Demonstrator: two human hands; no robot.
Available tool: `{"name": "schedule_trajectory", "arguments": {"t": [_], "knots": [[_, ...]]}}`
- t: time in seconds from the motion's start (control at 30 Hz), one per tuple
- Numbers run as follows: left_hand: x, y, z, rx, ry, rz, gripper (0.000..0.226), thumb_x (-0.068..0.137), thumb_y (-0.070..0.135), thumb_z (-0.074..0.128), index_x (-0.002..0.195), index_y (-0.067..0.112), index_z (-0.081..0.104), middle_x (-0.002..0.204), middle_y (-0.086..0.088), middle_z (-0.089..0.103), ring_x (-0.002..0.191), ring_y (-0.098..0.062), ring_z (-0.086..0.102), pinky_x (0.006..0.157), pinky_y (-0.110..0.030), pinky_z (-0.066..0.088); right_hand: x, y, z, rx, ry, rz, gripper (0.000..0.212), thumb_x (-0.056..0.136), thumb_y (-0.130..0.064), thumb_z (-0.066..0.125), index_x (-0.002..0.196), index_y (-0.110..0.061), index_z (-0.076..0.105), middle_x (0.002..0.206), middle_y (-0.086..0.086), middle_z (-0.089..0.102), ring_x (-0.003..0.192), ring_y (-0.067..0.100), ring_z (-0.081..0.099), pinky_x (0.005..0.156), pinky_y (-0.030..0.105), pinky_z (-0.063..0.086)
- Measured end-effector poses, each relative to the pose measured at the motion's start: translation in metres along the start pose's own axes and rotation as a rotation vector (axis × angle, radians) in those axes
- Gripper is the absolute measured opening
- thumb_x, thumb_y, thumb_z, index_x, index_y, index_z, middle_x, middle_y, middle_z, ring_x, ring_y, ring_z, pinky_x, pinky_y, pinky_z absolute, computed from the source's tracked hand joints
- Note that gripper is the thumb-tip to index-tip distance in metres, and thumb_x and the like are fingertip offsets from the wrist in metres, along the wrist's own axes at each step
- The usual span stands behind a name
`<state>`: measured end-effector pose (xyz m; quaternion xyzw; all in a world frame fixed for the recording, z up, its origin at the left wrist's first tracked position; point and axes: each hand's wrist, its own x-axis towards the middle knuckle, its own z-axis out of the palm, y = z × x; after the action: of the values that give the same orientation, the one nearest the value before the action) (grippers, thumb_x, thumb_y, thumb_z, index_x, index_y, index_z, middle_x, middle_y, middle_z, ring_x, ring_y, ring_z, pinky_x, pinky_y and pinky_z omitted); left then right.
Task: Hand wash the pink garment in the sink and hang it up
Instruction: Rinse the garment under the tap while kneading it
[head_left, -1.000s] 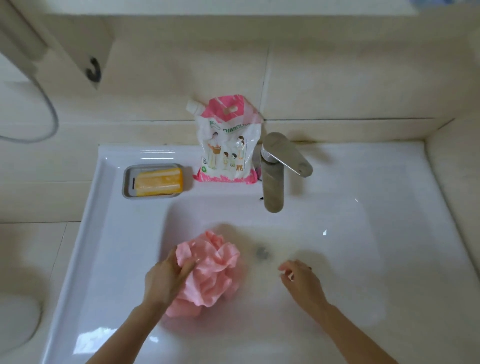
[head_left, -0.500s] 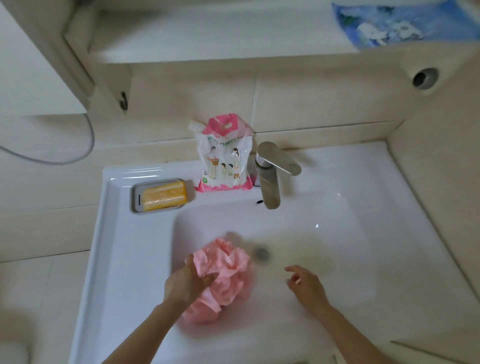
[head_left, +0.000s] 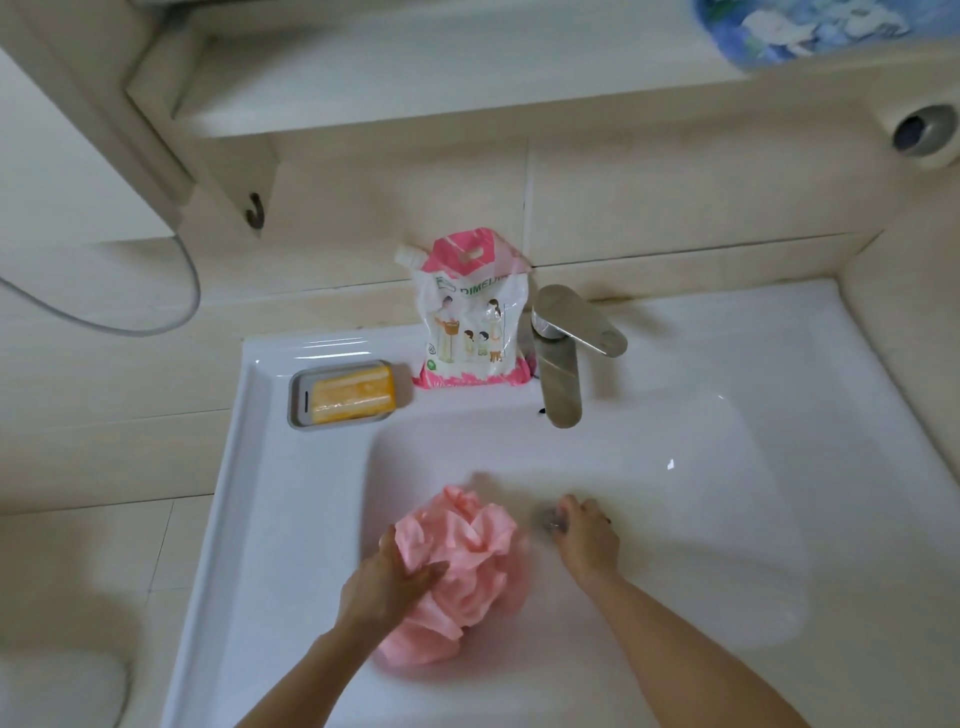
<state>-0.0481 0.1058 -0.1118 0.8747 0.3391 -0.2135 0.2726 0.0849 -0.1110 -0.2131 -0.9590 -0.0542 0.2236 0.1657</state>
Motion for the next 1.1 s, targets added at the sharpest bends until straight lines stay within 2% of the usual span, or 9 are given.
{"name": "schedule_trajectory", "arguments": {"t": [0.23,0.3,0.37,0.43,0.53,0.63,0.73,0.97,1.1], "knots": [[-0.005,0.002,-0.003,-0.063,-0.027,0.003,0.076,0.077,0.063,0.061,0.136,0.021,0.036,0.127,0.001,0.059,0.112,-0.026,0.059,0.082,-0.030,0.044,-0.002,0.001,-0.001,0.065,0.005,0.003,0.023,0.087,-0.026,0.062,0.106,-0.013,0.060,0.109,0.013,0.056,0.095,0.036,0.059,0.078,0.037,0.046],[-0.006,0.000,-0.006,-0.059,-0.075,0.036,0.089,0.066,0.074,0.052,0.137,0.022,0.040,0.129,0.002,0.059,0.116,-0.023,0.058,0.088,-0.028,0.044,-0.004,-0.006,-0.004,0.167,0.062,0.016,0.026,0.084,-0.021,0.064,0.109,-0.015,0.061,0.109,0.011,0.055,0.097,0.035,0.059,0.077,0.036,0.046],[-0.009,-0.002,-0.008,-0.028,-0.143,0.097,0.080,0.070,0.066,0.057,0.136,0.022,0.046,0.130,0.001,0.060,0.117,-0.021,0.057,0.092,-0.025,0.044,-0.009,-0.022,-0.008,0.298,0.065,-0.058,0.032,0.084,-0.024,0.064,0.115,-0.022,0.060,0.112,0.004,0.054,0.105,0.026,0.056,0.082,0.032,0.045],[-0.011,-0.004,-0.011,0.029,-0.228,0.257,0.078,0.065,0.061,0.059,0.135,0.030,0.049,0.130,0.004,0.059,0.117,-0.018,0.057,0.089,-0.020,0.041,-0.016,-0.051,-0.010,0.444,-0.135,-0.149,0.045,0.086,-0.043,0.060,0.129,-0.034,0.052,0.130,-0.001,0.048,0.122,0.017,0.045,0.102,0.034,0.036],[-0.019,-0.002,-0.009,0.205,-0.294,0.476,0.067,0.051,0.069,0.044,0.117,0.067,0.042,0.119,0.016,0.050,0.110,-0.008,0.053,0.086,-0.018,0.039,-0.031,-0.085,-0.002,0.486,-0.470,-0.132,0.062,0.081,-0.075,0.037,0.139,-0.054,0.028,0.154,-0.005,0.024,0.143,0.017,0.021,0.116,0.045,0.018],[-0.026,-0.003,0.010,0.377,-0.111,0.562,0.085,0.041,0.077,0.042,0.116,0.037,0.046,0.108,0.009,0.044,0.096,-0.017,0.051,0.071,-0.032,0.050,-0.051,-0.089,0.007,0.346,-0.596,-0.149,0.067,0.081,-0.077,0.038,0.142,-0.051,0.027,0.158,-0.003,0.012,0.144,0.026,0.018,0.116,0.046,0.018],[-0.022,-0.013,0.035,0.441,-0.105,0.488,0.111,0.042,0.086,0.038,0.126,0.016,0.051,0.125,-0.011,0.054,0.105,-0.025,0.051,0.085,-0.040,0.047,-0.065,-0.088,0.003,0.438,-0.683,-0.051,0.091,0.061,-0.094,0.035,0.137,-0.046,0.038,0.155,-0.001,0.021,0.136,0.030,0.033,0.112,0.044,0.030],[-0.026,0.014,0.044,0.478,-0.019,0.316,0.063,0.066,0.063,0.043,0.121,0.034,0.052,0.114,0.009,0.057,0.110,-0.016,0.053,0.103,-0.033,0.035,-0.083,-0.084,0.005,0.426,-0.604,-0.119,0.064,0.089,-0.061,0.046,0.143,-0.029,0.036,0.146,0.005,0.035,0.131,0.028,0.039,0.109,0.037,0.033],[-0.009,0.006,0.057,0.506,-0.050,0.318,0.074,0.062,0.071,0.038,0.125,0.034,0.053,0.111,0.013,0.060,0.106,-0.011,0.055,0.098,-0.030,0.035,-0.084,-0.081,0.012,0.274,-0.509,-0.280,0.061,0.086,-0.055,0.027,0.140,-0.030,0.040,0.137,0.007,0.046,0.121,0.029,0.045,0.100,0.035,0.038]]}}
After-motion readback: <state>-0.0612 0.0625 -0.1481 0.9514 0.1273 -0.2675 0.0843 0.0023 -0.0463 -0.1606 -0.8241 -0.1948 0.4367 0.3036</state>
